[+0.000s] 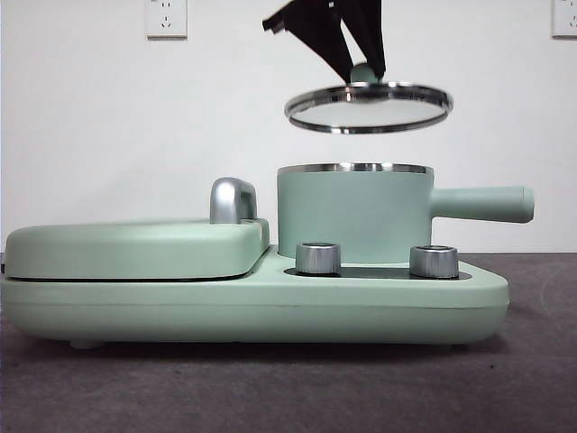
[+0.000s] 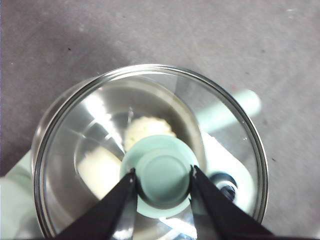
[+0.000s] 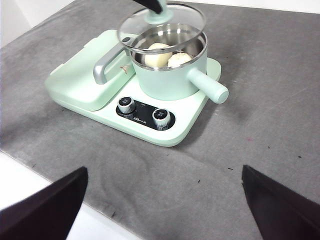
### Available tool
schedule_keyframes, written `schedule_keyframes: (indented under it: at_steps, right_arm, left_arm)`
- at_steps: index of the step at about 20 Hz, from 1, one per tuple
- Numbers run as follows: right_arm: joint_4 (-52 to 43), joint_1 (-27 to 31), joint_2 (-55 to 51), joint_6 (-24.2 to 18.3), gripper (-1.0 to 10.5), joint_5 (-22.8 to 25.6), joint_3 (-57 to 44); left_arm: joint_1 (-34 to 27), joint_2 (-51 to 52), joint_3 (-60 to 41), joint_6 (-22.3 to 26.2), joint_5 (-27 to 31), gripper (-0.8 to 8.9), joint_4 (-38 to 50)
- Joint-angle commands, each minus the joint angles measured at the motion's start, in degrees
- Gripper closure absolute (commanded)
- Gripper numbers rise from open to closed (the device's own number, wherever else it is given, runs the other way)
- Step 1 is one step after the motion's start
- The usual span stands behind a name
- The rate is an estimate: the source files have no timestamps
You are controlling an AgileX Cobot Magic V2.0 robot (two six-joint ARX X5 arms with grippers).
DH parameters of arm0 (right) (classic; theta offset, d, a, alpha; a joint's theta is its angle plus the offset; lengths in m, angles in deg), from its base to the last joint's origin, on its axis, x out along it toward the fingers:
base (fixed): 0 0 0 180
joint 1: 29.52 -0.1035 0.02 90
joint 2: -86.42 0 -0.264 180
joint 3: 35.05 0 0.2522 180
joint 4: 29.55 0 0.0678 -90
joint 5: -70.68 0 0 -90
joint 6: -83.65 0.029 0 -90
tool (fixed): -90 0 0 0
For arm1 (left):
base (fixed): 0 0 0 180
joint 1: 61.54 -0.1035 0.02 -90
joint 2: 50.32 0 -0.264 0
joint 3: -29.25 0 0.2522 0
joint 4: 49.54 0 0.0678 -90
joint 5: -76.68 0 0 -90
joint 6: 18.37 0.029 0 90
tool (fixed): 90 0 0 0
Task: Put the buns in a small steamer
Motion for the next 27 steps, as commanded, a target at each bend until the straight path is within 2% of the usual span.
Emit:
schedule_keyframes:
  at_steps: [1,4,6,9,17,20,27]
  right_arm:
    - [0.63,-0.44,-0.15,-2.25,4.7,-0.81,0.63]
    - [-7.96,-0.44,0.00,-4.61,4.7,-3.45,0.55]
    - [-8.79,-0.44,0.00,-5.81,4.7,-3.02,0.55]
    - [-8.79,-0.44,-0.02,-5.79,4.7,-2.97,0.55]
    - [-10.62,-0.42,-0.02,-4.87,4.7,-2.99,0.55]
    - [-10.84,-0.42,-0.02,-4.87,4.7,-2.97,0.55]
    - [-10.88,-0.42,-0.02,-4.87,4.7,-2.95,0.55]
  left_arm:
    - [-0.63,-2.23,2.49,0.42,-0.11,7.99,1.92]
    - [-2.16,-2.38,2.49,0.42,-0.11,7.99,2.27]
    - [-3.15,-2.49,2.49,0.42,-0.68,7.99,2.10]
    - [-4.04,-2.89,2.49,0.66,-6.38,7.99,2.51]
    - [-3.91,-6.27,2.49,1.01,-5.70,7.99,2.67]
    - [-3.69,-6.32,2.49,1.55,-2.43,7.99,2.93]
    - [-3.19,-6.32,2.51,2.23,-0.28,7.99,2.80]
